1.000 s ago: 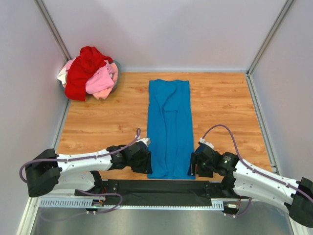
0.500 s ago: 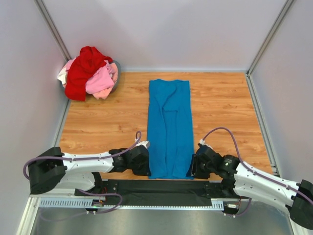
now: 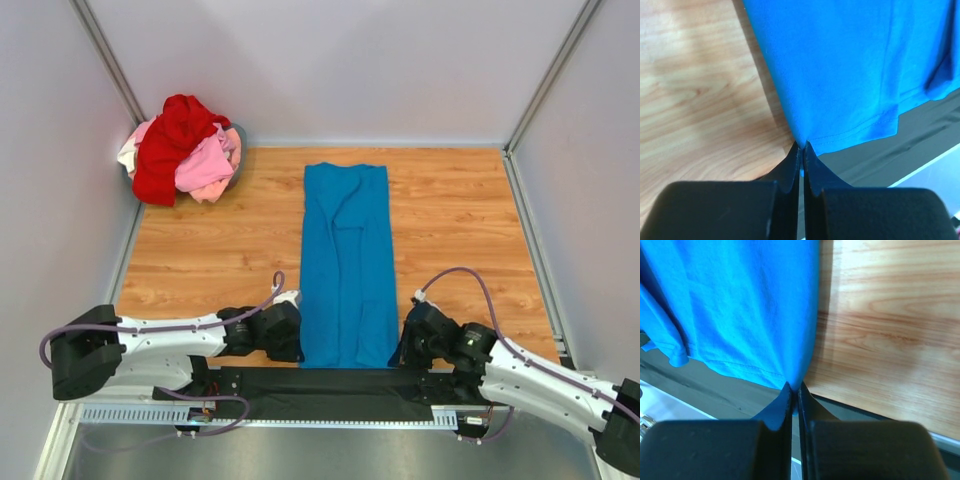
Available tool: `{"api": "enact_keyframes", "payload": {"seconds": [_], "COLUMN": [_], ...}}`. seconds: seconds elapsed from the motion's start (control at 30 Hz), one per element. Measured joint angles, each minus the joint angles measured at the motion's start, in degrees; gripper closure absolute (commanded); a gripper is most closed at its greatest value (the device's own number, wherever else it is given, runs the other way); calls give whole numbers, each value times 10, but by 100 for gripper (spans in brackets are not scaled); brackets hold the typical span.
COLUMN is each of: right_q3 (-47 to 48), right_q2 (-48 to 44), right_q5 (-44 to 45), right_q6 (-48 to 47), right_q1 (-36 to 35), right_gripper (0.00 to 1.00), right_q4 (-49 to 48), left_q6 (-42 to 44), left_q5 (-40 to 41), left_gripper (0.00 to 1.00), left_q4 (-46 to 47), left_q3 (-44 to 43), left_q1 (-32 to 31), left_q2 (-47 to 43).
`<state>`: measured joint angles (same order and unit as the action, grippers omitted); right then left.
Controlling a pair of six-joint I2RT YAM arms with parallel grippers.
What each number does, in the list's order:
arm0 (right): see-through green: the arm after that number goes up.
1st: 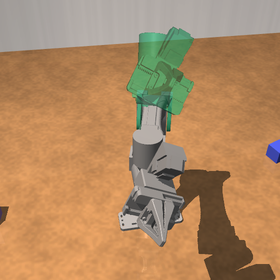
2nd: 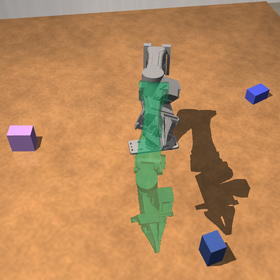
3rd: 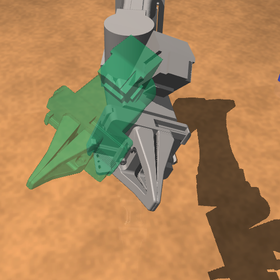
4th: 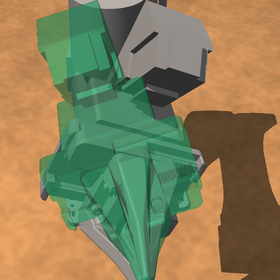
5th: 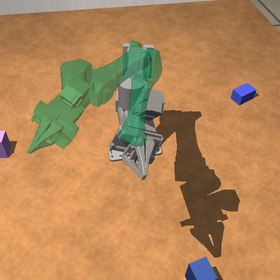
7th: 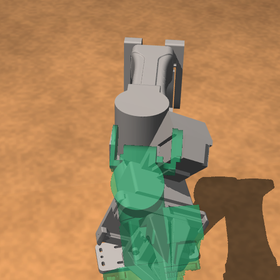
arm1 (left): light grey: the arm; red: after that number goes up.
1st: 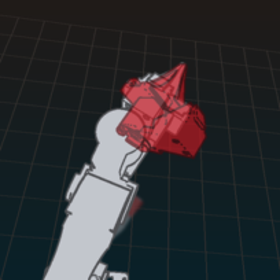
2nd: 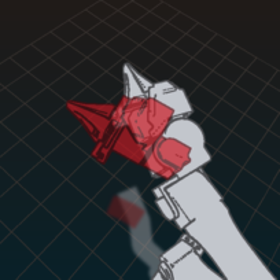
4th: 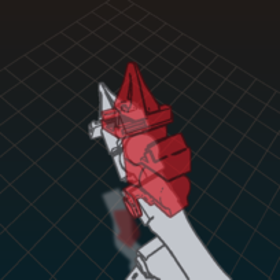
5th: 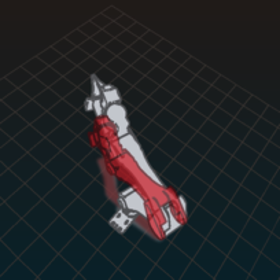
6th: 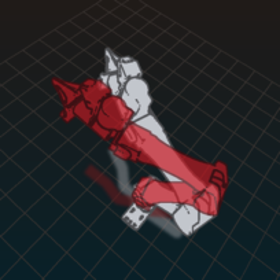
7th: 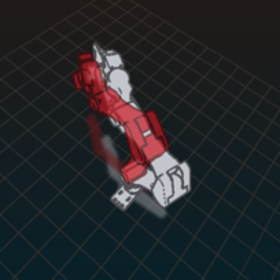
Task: Fold and stack the t-shirts
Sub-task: Fold the tshirt
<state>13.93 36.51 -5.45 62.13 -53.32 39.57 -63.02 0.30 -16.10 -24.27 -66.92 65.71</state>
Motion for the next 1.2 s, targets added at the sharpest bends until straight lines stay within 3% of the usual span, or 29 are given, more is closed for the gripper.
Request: {"api": "enact_keyframes", "payload": {"seconds": [0.3,0.53,0.77,1.2], "right_q3": [61,189,310,472], "right_q2": [-32,59,172,405], "right_q5": [24,76,111,91], "right_q6": [-7,-62,-170,-317], "right_q1": [0,3,96,249], "right_gripper": [100,100,100,100], "right_q4": [96,143,147,90], "left_q6": [-15,6,84,245], "left_q5": [34,75,73,11], "left_gripper": [100,100,100,100], "left_q4": [-115,-215,-249,-253], "left_q3": [-66,-194,-284,-446], "left_q1": [-33,-23,75,243], "left_q2": [-42,-51,-7,205]}}
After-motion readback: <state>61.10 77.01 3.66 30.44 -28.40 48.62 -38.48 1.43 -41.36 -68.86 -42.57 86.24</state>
